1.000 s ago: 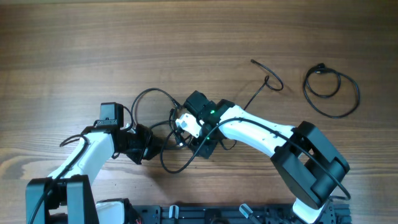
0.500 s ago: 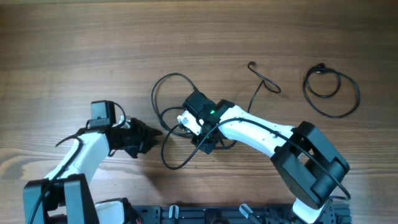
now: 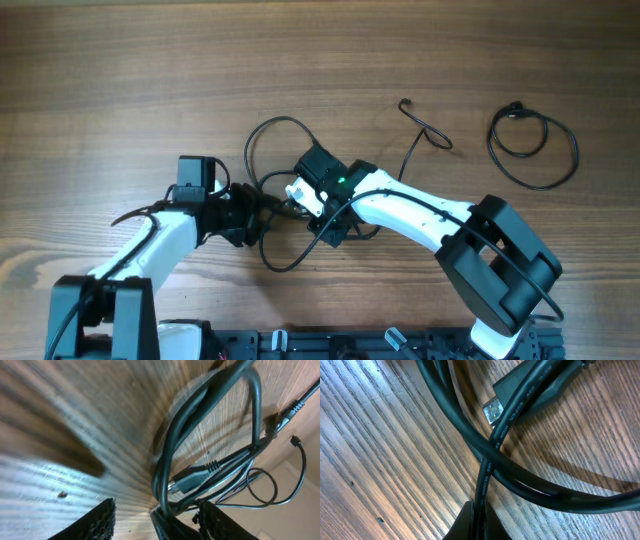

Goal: Untangle cables

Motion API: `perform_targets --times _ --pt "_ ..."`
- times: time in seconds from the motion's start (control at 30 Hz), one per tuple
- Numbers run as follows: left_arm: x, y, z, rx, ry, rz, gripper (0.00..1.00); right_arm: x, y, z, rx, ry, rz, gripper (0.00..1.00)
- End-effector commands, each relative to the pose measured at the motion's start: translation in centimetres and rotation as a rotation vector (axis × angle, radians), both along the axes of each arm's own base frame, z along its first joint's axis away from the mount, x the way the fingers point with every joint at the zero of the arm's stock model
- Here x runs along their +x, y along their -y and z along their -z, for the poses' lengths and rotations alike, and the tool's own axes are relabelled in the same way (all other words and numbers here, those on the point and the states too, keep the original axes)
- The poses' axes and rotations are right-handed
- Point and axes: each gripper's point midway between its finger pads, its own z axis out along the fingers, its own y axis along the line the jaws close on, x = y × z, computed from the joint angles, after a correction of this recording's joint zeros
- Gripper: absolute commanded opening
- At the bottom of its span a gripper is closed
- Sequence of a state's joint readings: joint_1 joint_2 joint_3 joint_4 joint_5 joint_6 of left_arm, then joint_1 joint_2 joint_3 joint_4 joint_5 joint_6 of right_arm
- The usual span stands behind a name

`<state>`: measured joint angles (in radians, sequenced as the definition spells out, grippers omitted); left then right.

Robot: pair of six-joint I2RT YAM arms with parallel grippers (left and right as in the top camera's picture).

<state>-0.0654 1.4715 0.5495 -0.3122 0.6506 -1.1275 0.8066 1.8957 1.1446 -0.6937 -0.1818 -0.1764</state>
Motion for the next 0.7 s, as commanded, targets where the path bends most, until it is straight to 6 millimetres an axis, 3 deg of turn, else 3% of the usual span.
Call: perform_targets --times 0.0,0.07,0.23,0.37,0.67 --pt "0.0 0.0 1.4 0.010 -0.044 -0.022 0.52 0.0 0.4 0.1 -0.015 0.002 0.021 0.04" --pt "0.1 0.1 1.9 0.007 -0.054 -0.020 0.46 0.0 0.4 0.1 -0.015 0.001 0.021 0.04" --pt "0.4 0.6 2.4 -0.025 -0.052 -0.007 0.44 0.0 0.4 0.1 -0.015 0.002 0.021 0.04" --pt "0.5 0.6 2.4 -0.025 -0.046 -0.007 0.25 0.0 0.4 0.1 -0.015 0.002 0.021 0.04" --pt "0.2 1.5 1.6 -0.093 -0.051 0.017 0.17 0.0 0.4 0.1 -0.015 0.001 0.021 0.04"
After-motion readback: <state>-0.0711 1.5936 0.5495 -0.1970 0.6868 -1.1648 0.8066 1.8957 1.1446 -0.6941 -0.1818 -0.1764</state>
